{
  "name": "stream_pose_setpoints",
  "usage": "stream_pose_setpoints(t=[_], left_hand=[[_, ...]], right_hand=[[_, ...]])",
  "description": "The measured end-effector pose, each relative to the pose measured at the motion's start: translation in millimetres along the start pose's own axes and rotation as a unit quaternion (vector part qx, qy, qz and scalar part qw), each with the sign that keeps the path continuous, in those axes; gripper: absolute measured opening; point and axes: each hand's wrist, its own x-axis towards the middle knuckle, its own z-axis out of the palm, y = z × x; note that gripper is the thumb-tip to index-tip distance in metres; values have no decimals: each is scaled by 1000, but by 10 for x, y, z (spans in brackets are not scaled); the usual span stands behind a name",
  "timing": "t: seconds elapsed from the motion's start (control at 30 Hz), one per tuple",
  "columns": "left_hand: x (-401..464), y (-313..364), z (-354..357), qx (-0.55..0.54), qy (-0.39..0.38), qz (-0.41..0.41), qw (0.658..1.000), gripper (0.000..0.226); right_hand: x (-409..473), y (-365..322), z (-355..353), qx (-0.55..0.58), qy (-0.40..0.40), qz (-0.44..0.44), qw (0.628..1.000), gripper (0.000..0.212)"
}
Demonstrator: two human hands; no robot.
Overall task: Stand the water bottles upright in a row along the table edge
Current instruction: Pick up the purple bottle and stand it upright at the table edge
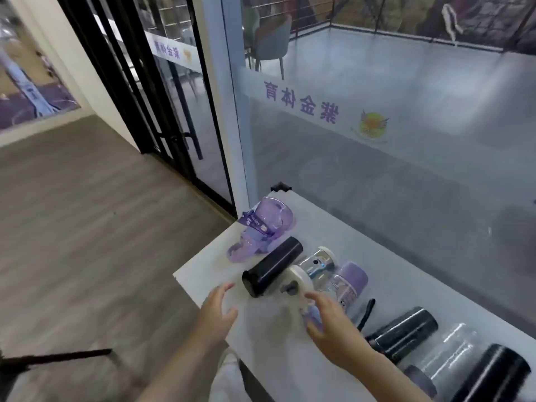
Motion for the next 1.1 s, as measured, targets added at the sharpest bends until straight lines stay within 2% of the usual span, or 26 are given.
stream_pose_setpoints(t=[0.03,0.13,0.23,0.37,0.43,0.53,0.6,0.7,0.83,0.9,1.0,1.1], left_hand=[[205,-33,-54,-2,10,14,1000,57],[782,-27,-289,40,-32,24,998,57],[1293,-116,-443,87,-104,44,990,64],[1807,-299,-508,99,-210,50,971,72],[1939,-446,-474,147,-244,72,956,69],[2065,-588,-455,151,-238,109,953,37],[2125,-631,-475,132,-246,133,951,18],[2225,-676,-549,94,-252,160,950,15],[2312,-563,-684,35,-255,174,951,20],[2317,-488,-750,14,-252,168,953,18],[2316,-373,-833,-7,-226,158,961,14],[2341,-233,-929,-37,-196,153,968,17]], right_hand=[[193,-52,11,0,12,-1,1000,52],[758,-212,45,-10,60,0,998,53],[1261,-343,161,-4,75,23,997,52],[1723,-524,340,-6,96,31,995,50],[1860,-595,437,-5,135,35,990,50],[1973,-654,591,-25,201,42,978,56],[2014,-682,668,-59,212,48,974,60],[2076,-699,730,-96,211,52,971,61],[2172,-718,686,-87,237,66,965,28],[2198,-745,667,-73,238,62,967,18],[2183,-782,622,-39,227,73,970,13],[2186,-816,526,2,203,112,973,17]])
